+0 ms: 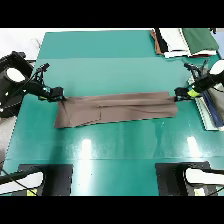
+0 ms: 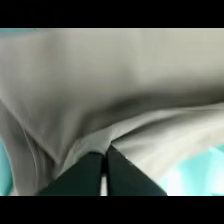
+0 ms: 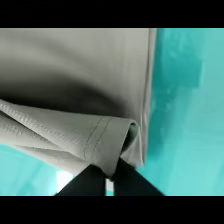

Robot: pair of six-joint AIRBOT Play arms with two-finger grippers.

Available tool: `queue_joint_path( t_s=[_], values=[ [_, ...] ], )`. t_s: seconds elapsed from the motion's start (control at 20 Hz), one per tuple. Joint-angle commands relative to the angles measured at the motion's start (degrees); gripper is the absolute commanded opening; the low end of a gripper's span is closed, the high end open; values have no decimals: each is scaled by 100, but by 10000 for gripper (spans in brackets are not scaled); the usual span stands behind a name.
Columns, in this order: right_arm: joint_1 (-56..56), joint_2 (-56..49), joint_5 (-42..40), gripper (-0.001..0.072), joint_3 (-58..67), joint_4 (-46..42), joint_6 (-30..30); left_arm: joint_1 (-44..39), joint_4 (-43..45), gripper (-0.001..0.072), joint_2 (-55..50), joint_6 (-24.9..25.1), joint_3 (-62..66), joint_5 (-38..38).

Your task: Fold the shirts.

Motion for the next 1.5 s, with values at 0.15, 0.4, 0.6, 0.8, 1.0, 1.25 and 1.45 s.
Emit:
queue_joint_path(
  t_s=[0.15,0.4,0.6,0.8,1.0,1.25,1.45],
  values=[
    [-315,-780,-122,412,789,1445,-413,4,-164,392,-407,-138,466,315],
    [-1366,-780,413,548,518,1480,-605,2,-396,29,-407,-136,492,-258],
    [-2057,-787,262,563,-560,2100,-1158,-511,-599,28,-415,-142,487,-39],
    [-2079,-804,-315,553,-1364,2409,-1534,-1578,-597,28,-492,-393,481,752],
    [-1646,-1220,-334,464,-1399,2992,-1773,-2378,-638,28,-826,-616,568,1325],
    [-1217,-1143,-315,17,-911,3200,-1989,-2975,-741,27,-1626,-697,1329,1401],
    [-1088,-358,48,16,-173,3663,-1832,-3248,-743,27,-2406,-787,2052,1408]
  ],
)
